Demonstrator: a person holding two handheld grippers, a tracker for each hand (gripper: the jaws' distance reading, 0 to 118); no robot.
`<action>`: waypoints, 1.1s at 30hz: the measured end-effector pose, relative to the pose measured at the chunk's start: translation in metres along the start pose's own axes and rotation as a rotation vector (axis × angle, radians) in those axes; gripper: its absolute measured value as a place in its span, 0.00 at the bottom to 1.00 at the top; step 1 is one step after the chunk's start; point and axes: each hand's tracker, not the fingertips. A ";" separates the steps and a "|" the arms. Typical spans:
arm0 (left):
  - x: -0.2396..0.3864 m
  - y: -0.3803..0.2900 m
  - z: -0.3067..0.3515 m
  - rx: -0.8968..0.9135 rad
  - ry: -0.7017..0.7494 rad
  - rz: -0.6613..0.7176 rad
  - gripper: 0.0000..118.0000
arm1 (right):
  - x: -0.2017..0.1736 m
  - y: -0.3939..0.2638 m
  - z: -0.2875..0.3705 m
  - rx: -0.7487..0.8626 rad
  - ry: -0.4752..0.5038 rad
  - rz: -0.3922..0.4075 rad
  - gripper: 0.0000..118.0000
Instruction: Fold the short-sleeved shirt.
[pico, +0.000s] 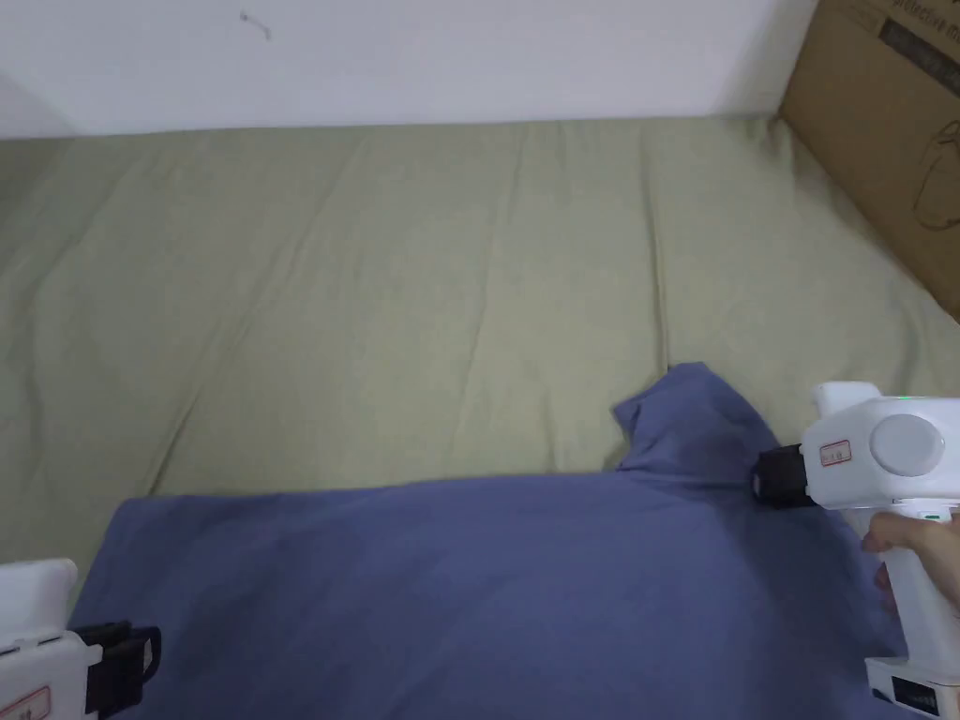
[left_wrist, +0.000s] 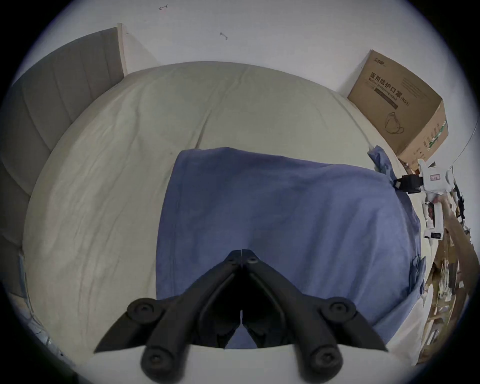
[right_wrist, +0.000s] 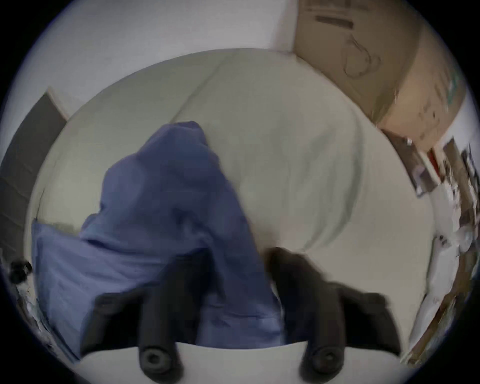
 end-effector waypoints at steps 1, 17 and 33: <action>0.000 0.000 0.001 0.000 0.004 0.001 0.00 | -0.003 0.000 0.004 0.010 0.012 0.020 0.01; -0.044 0.103 -0.067 0.020 0.060 0.127 0.93 | -0.016 -0.001 0.008 0.003 0.040 -0.019 0.01; -0.029 0.111 -0.010 0.013 0.061 0.045 0.00 | -0.013 -0.006 0.091 0.104 0.080 -0.049 0.01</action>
